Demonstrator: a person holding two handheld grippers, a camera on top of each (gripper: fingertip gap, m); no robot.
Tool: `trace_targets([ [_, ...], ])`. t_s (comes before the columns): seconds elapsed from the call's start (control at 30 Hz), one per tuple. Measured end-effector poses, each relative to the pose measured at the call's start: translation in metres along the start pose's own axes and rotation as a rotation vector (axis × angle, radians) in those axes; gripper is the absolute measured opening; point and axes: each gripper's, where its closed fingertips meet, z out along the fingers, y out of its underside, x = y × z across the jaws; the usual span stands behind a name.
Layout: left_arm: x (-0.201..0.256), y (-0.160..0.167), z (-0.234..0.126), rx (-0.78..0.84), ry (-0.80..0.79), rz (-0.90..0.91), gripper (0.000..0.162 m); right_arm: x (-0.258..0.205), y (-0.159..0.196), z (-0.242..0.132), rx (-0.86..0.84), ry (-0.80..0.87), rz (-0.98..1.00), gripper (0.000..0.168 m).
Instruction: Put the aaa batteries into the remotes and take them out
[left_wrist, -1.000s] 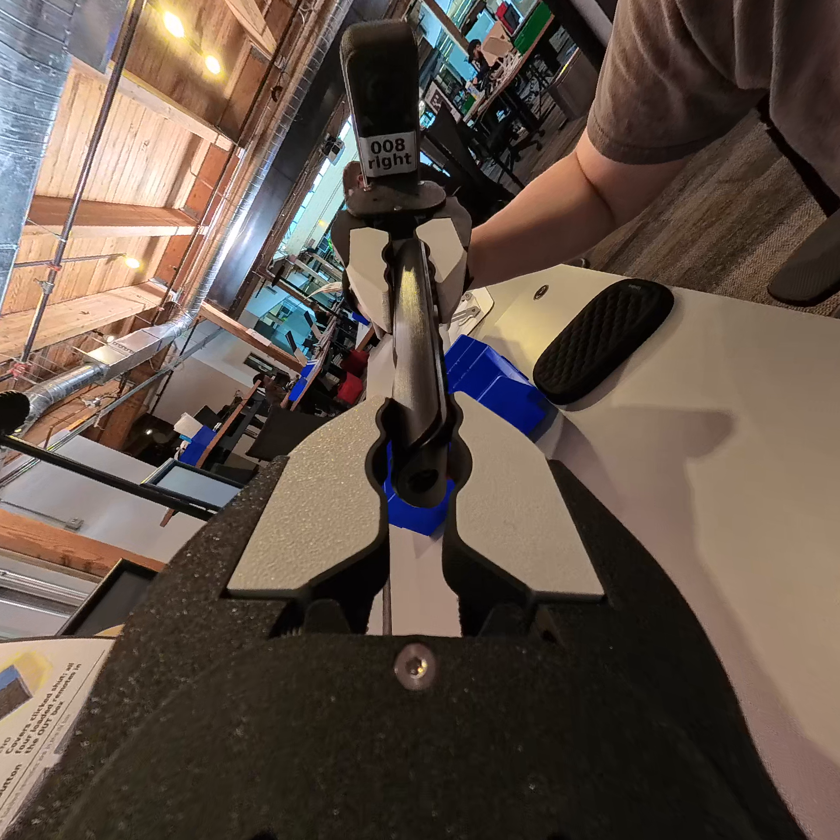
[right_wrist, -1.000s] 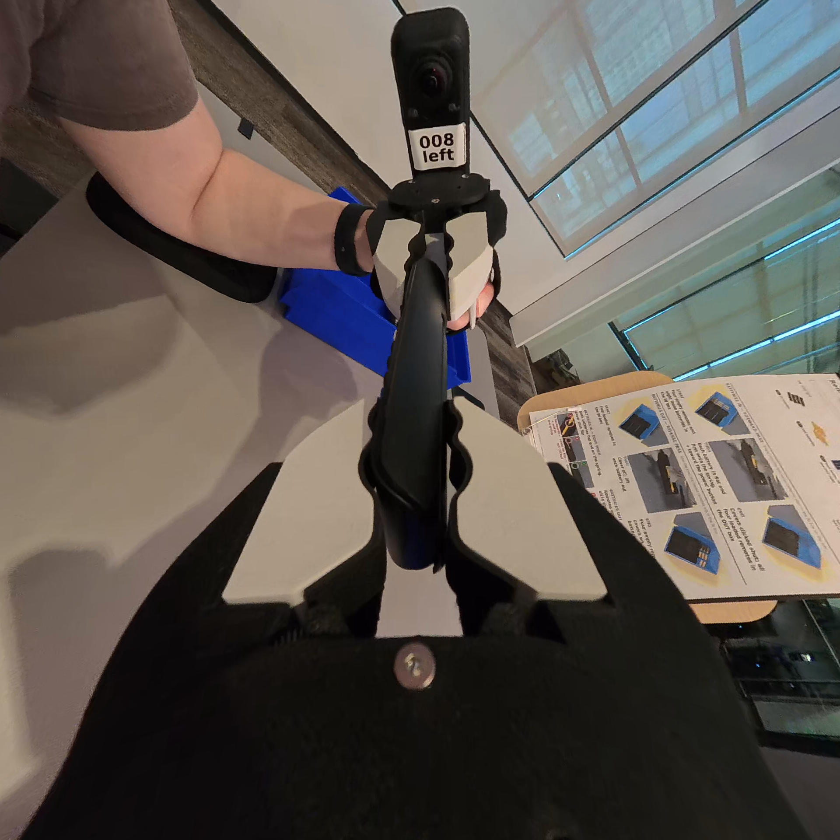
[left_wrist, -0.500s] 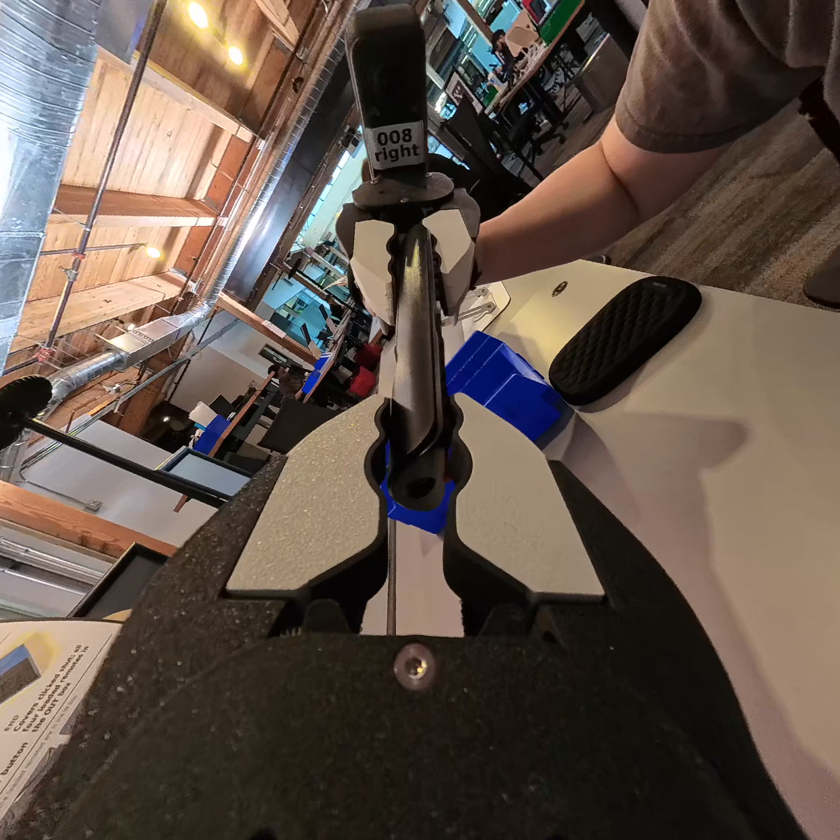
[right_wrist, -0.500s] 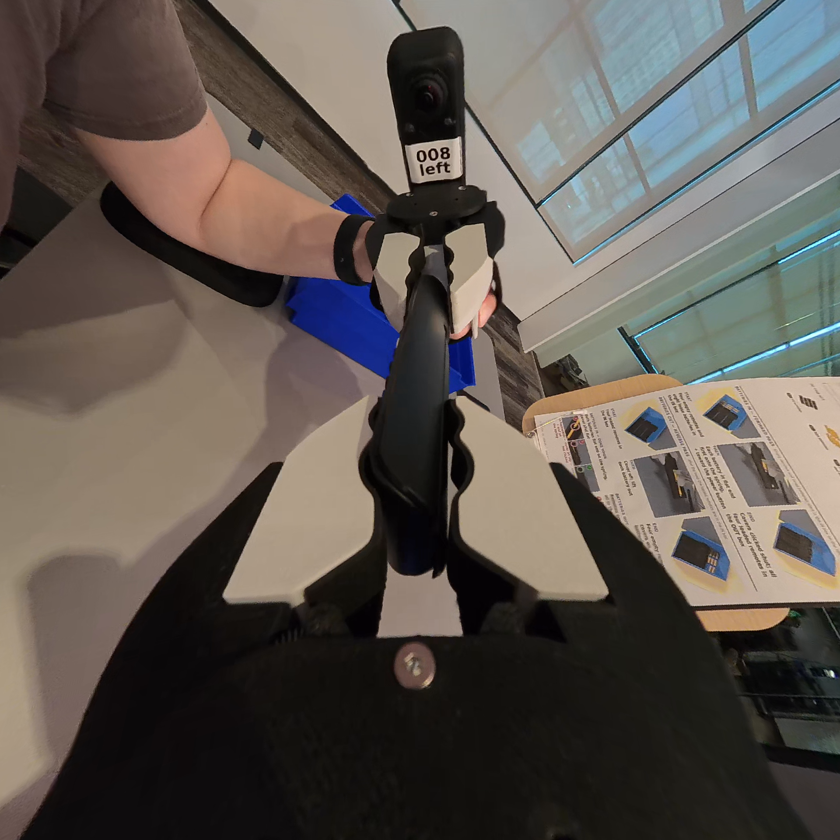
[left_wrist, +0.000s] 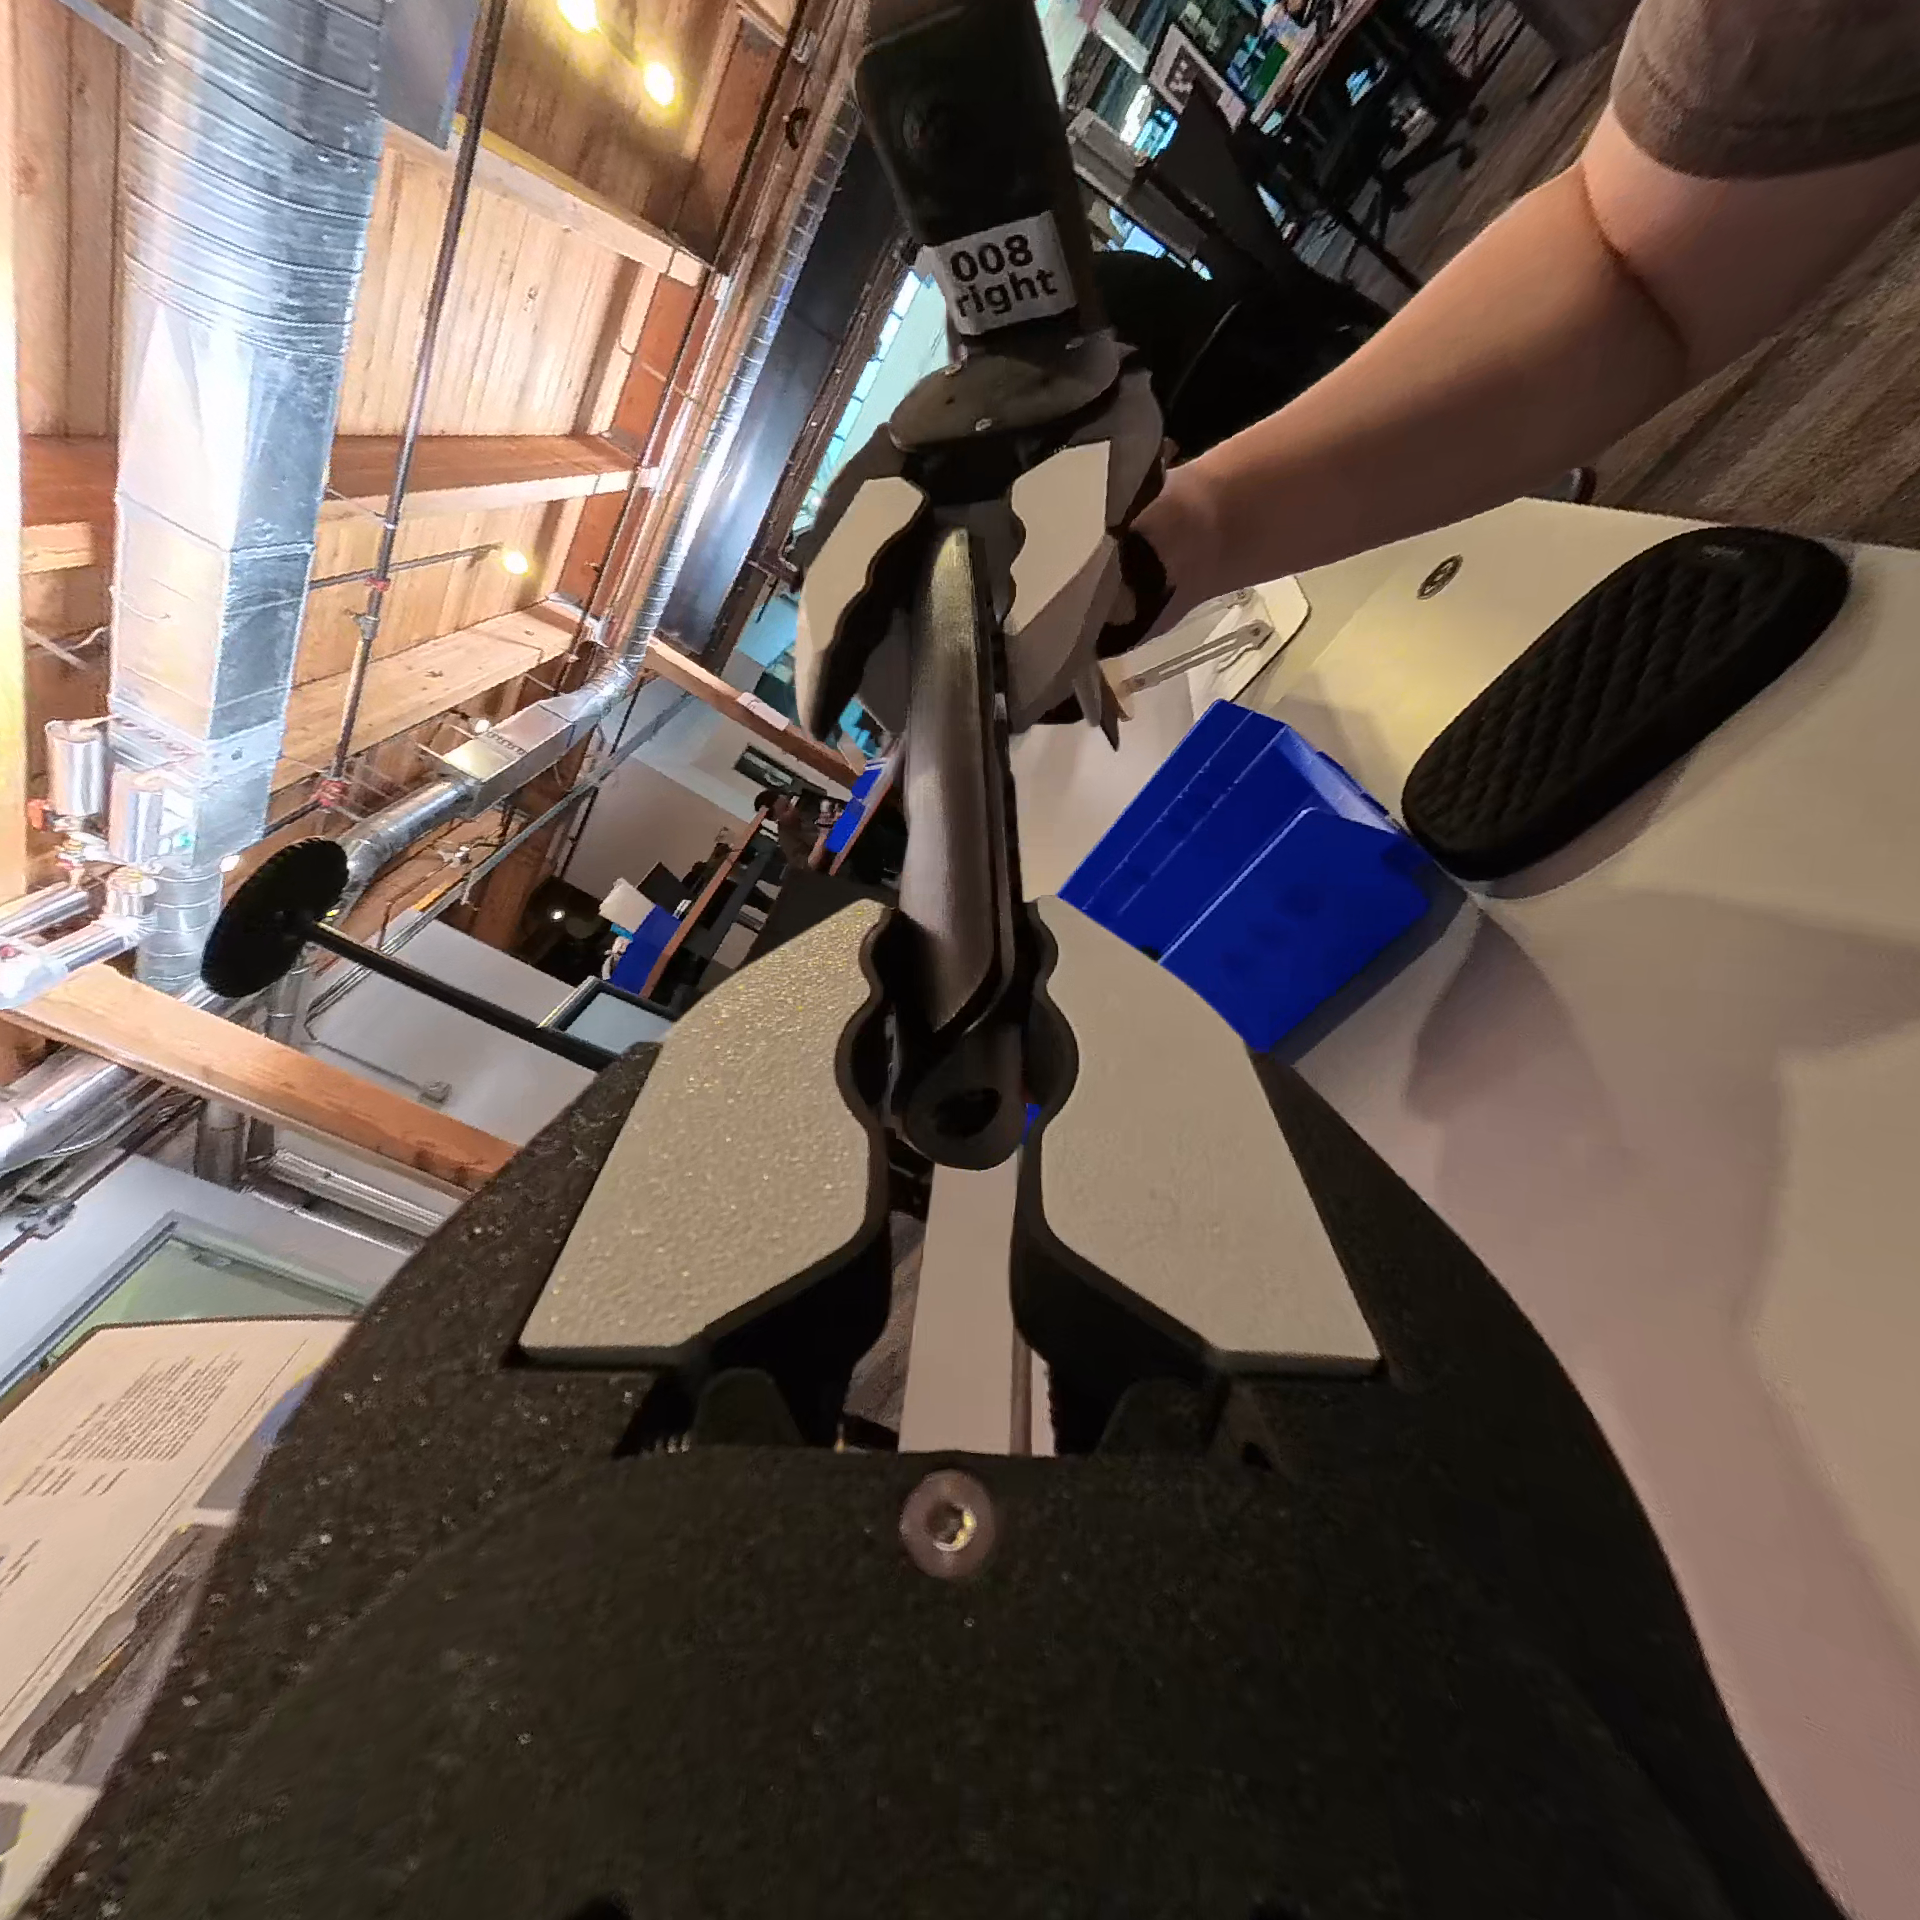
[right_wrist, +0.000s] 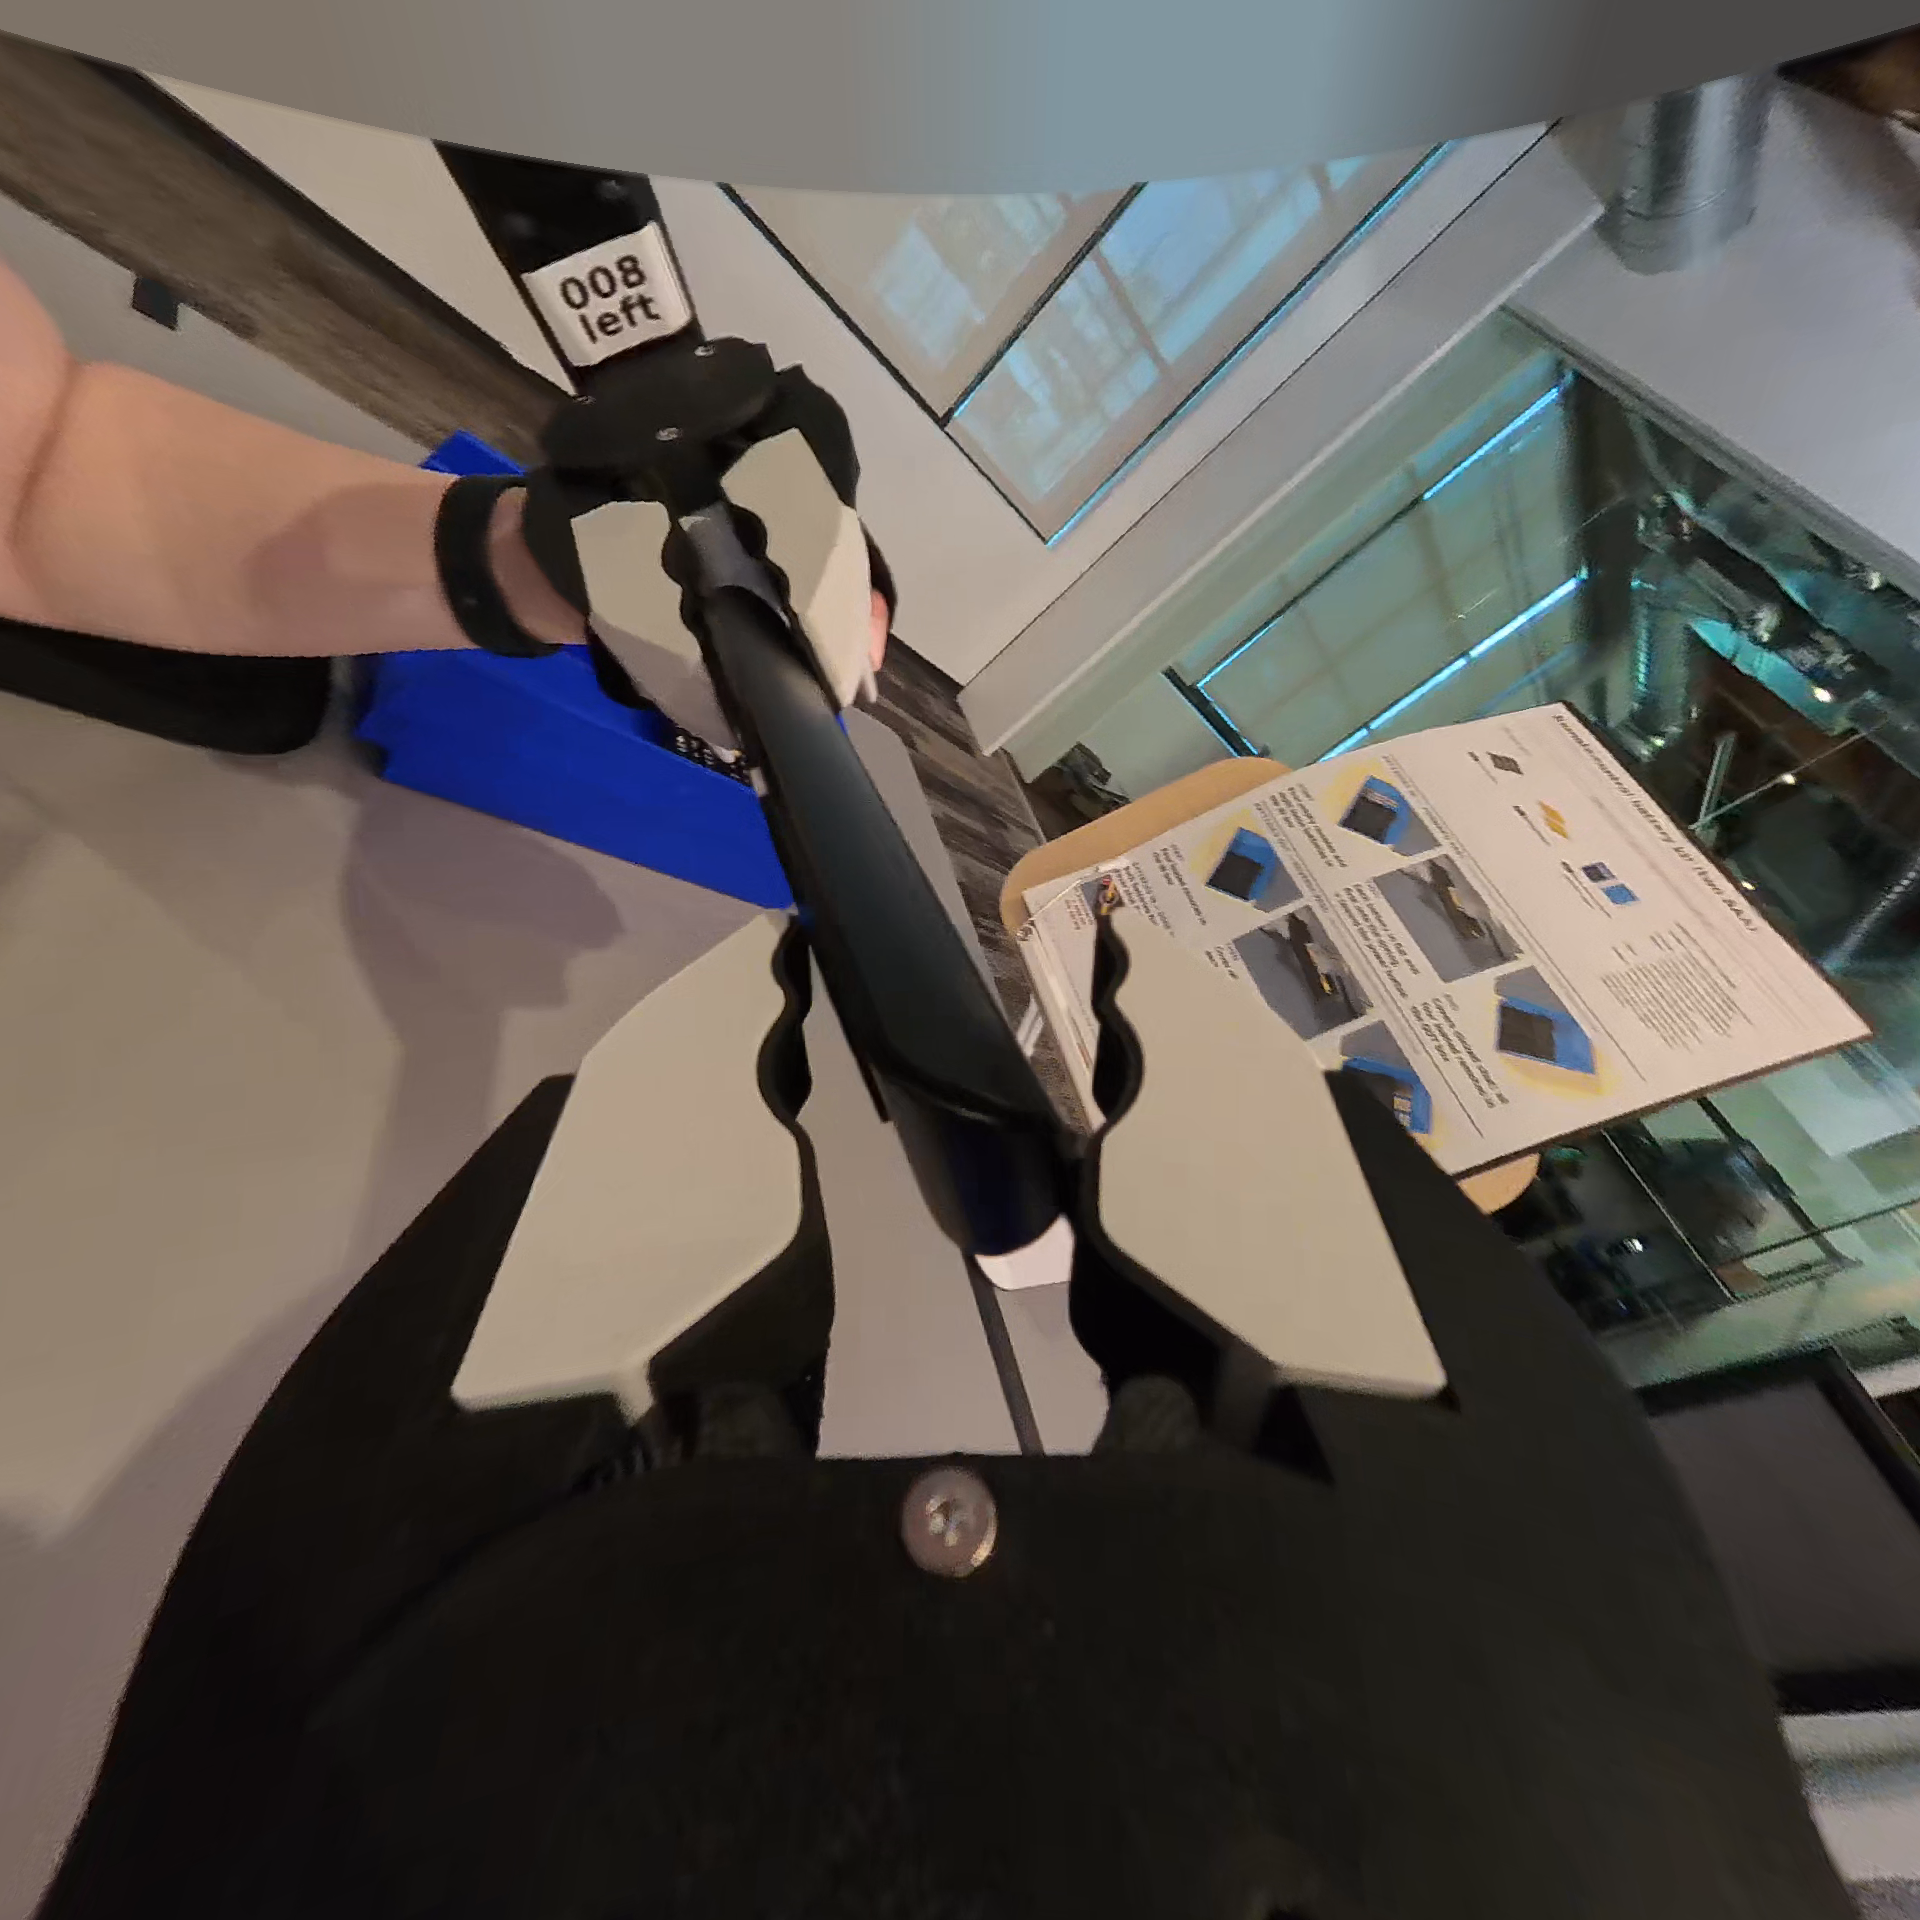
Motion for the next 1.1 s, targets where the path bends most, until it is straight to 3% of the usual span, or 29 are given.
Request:
trace_targets([
  [0.57,-0.007,-0.007,-0.003,-0.001,-0.054,0.078,0.021,0.013,-0.005,-0.005,0.018,0.066,-0.015,0.065],
  [0.8,-0.019,0.001,-0.011,-0.043,-0.108,0.08,0.021,0.023,0.009,-0.015,0.022,0.279,0.104,0.07],
  [0.9,-0.023,0.006,-0.013,-0.064,-0.122,0.081,0.021,0.024,0.01,-0.02,0.02,0.408,0.091,0.062],
  [1.1,-0.024,0.011,-0.013,-0.081,-0.126,0.078,0.021,0.029,-0.004,-0.029,0.103,0.481,0.163,0.057],
])
